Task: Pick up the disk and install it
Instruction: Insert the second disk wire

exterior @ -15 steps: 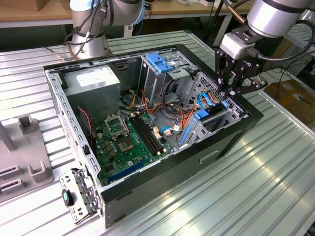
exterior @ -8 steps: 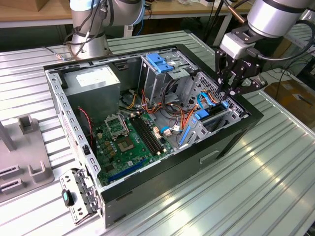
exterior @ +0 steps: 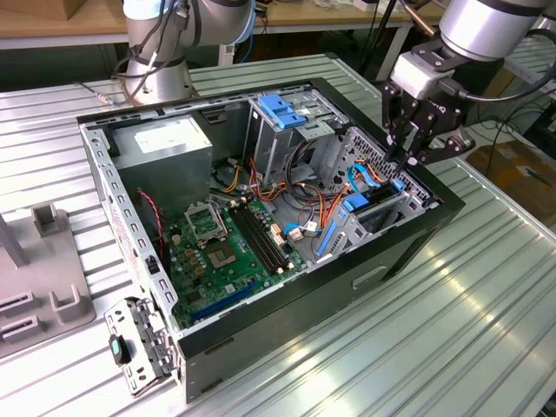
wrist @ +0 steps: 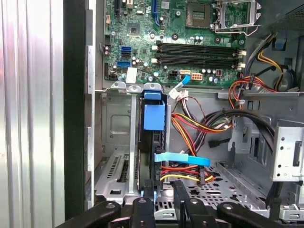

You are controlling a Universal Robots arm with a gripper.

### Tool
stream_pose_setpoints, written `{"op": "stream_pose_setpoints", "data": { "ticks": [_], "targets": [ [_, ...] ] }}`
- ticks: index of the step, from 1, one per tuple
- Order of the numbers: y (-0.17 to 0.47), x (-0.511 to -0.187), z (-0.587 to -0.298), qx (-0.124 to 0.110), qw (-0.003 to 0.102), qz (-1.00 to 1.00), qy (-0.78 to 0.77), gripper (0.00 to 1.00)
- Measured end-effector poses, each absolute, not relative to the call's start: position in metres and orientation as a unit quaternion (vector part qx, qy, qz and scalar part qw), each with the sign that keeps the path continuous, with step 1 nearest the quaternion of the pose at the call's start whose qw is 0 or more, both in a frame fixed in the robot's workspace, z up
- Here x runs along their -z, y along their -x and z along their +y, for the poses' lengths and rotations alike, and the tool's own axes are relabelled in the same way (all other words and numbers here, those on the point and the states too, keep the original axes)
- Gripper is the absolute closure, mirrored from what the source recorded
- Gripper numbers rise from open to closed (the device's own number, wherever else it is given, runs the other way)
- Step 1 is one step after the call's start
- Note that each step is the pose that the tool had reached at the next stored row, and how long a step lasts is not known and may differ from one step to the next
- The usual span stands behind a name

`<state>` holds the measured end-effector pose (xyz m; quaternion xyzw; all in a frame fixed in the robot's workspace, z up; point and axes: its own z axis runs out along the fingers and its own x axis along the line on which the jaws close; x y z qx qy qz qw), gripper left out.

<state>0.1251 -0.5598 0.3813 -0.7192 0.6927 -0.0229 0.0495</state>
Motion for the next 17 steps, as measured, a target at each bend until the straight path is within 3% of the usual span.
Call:
{"op": "stream_pose_setpoints", "data": {
  "ticks": [17],
  "targets": [
    [-0.1236,-0.3817,-0.5598,0.017,0.044,0.693,0.719,0.69]
  ]
}}
